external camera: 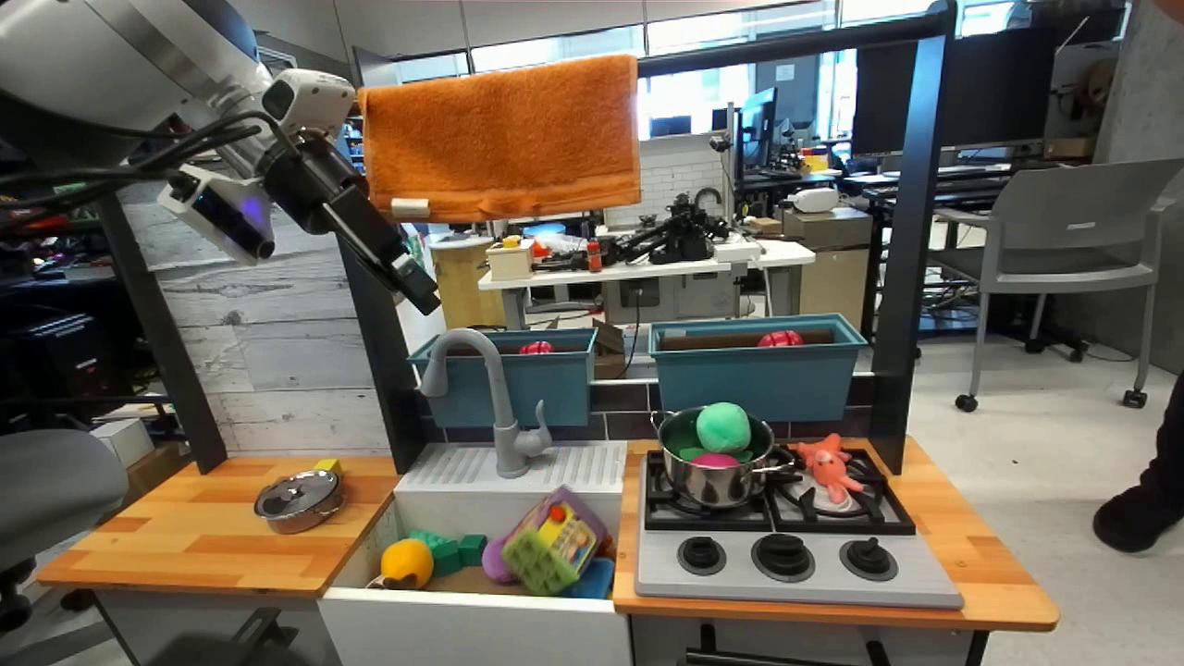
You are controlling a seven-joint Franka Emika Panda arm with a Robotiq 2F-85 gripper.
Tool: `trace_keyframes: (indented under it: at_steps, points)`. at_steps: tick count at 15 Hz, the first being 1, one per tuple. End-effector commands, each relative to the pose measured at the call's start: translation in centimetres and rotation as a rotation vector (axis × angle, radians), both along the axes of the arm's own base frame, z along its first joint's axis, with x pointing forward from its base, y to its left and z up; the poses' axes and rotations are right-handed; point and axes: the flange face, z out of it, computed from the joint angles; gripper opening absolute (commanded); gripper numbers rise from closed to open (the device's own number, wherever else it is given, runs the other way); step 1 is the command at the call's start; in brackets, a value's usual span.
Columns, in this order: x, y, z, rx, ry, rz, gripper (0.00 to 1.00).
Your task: Pick up the multi colour object on the left and put it in the sink.
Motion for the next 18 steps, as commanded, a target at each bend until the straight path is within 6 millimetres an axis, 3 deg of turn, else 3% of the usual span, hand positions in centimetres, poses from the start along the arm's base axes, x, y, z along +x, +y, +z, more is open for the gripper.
trace_keyframes:
  at_steps: [1, 2, 3, 4, 6, 18]
  points:
    - [0.5, 1.1, 0.5, 0.005, 0.012, 0.000, 0.90]
    - [0.3, 1.8, 0.4, 0.033, 0.045, -0.004, 0.99]
    - [0.0, 2.6, 0.3, 0.052, 0.083, 0.003, 1.00]
    - [-0.1, 1.7, -0.1, 0.021, 0.030, 0.006, 0.89]
    - [-0.3, 2.8, -0.2, 0.035, 0.057, 0.009, 1.00]
    - [-0.3, 2.7, -0.1, 0.039, 0.066, 0.009, 1.00]
